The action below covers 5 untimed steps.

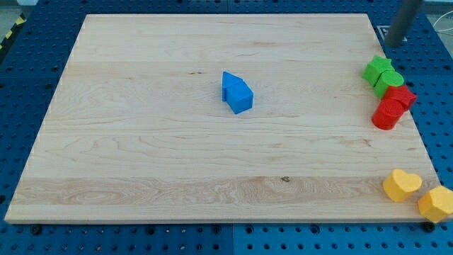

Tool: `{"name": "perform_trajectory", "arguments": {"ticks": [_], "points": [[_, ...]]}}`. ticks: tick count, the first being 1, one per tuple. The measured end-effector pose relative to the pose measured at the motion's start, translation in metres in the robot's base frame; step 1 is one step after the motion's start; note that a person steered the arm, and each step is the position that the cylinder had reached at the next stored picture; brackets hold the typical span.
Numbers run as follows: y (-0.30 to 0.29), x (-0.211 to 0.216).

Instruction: Slide the green circle slightly left

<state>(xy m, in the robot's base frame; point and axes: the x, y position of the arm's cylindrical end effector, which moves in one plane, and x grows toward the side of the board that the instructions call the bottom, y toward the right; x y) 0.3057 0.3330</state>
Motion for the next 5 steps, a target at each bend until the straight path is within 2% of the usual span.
{"name": "perform_trajectory", "arguments": {"ticks": [4,5], "points": [[0.011,0.106],[-0.003,0.110]]}}
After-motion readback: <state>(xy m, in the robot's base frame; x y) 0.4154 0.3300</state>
